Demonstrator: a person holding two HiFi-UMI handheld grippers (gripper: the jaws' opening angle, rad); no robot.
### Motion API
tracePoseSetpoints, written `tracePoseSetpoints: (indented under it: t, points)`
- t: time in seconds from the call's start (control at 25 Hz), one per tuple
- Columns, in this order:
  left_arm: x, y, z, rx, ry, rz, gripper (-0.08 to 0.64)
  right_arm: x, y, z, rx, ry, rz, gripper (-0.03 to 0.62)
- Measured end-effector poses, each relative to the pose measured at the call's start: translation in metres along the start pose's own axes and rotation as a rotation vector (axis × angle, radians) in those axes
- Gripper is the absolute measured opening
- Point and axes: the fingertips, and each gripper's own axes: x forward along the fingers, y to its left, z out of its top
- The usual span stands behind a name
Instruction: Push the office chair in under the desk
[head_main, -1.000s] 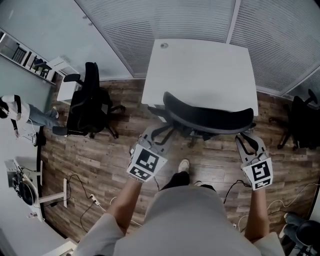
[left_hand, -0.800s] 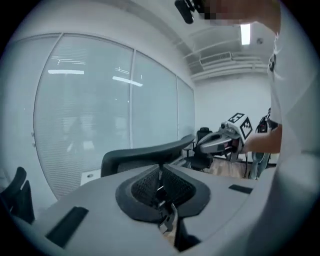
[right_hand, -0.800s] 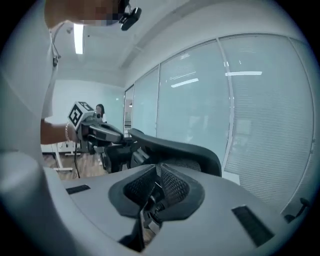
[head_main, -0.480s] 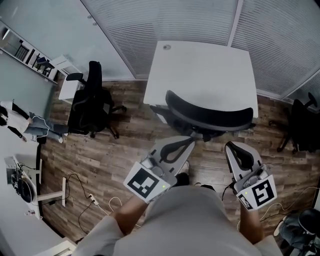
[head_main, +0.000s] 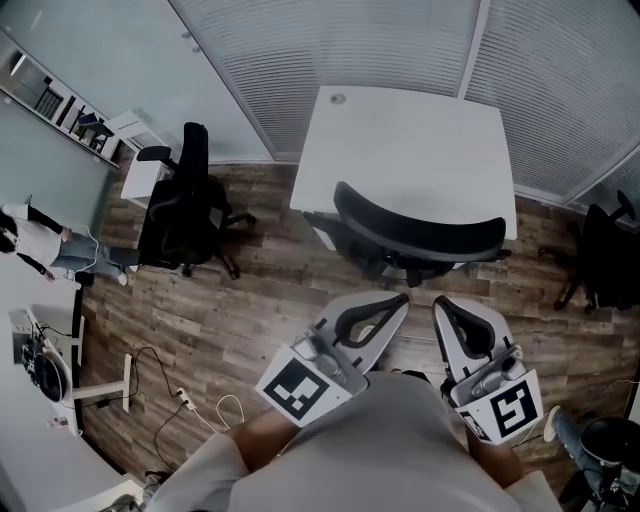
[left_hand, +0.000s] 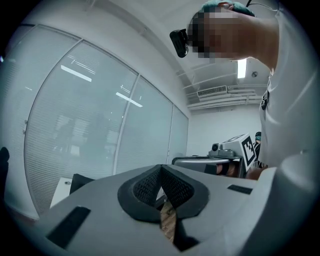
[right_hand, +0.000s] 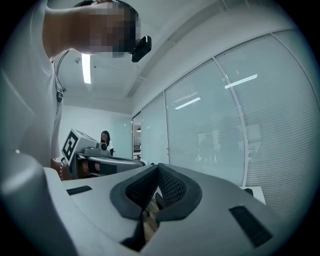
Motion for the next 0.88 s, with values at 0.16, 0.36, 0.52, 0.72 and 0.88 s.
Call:
tracePoseSetpoints:
  t: [0.16, 0.36, 0.52, 0.72, 0.88]
  points:
    - [0.0029, -0.0011, 0.0004, 0.005, 0.0, 0.006, 0.031, 0.0009, -0.002, 0.0029, 0.003, -0.002, 0.003, 0.028]
    - [0.0078, -0.0011, 0.0013, 0.004, -0.001, 0.012, 0.031, -0.0002, -0.0055, 0.0067, 0.001, -0.007, 0.002, 0.028]
    - [0.0095, -0.0038, 0.0005, 0.008, 0.0, 0.012, 0.029, -0.0027, -0.0046, 0.0066, 0.004, -0.006, 0.008, 0.028]
    - [0.0074, -0.0036, 0.0011, 0.001, -0.003, 0.016, 0.031, -0.0015, -0.0016, 0.0074, 0.006, -0.008, 0.009, 0.028]
    - [0.0072, -0.0039, 0.0008, 0.007, 0.002, 0.018, 0.029, -0.0024, -0.0016, 0.0063, 0.007, -0.004, 0.012, 0.028]
